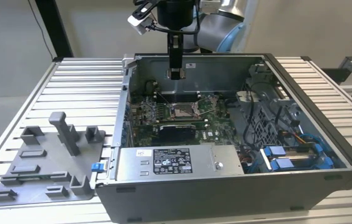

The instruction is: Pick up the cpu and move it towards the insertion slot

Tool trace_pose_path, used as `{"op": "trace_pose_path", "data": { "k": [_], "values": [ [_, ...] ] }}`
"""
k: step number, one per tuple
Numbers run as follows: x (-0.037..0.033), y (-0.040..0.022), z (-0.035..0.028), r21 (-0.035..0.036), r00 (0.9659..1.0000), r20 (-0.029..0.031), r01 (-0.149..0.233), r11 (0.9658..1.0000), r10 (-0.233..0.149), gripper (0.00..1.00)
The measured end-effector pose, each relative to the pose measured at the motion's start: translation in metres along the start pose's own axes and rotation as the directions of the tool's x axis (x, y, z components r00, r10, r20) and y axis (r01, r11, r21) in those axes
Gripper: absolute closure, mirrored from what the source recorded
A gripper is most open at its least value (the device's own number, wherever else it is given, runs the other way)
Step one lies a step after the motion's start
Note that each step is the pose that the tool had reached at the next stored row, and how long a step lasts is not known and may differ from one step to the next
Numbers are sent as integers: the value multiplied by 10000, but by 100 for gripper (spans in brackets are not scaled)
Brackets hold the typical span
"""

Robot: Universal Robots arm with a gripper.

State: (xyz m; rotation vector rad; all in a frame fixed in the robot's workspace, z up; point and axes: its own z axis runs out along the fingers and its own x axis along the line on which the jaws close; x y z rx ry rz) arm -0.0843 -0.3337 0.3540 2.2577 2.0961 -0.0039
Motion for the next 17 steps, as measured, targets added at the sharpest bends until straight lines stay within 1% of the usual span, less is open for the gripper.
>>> {"op": "trace_pose_path", "data": {
  "k": [9,17],
  "values": [
    [22,-2,38,0,10000,0,2,10000,-2,100],
    [23,-3,47,1,10000,1,0,10000,0,100]
  ]
}}
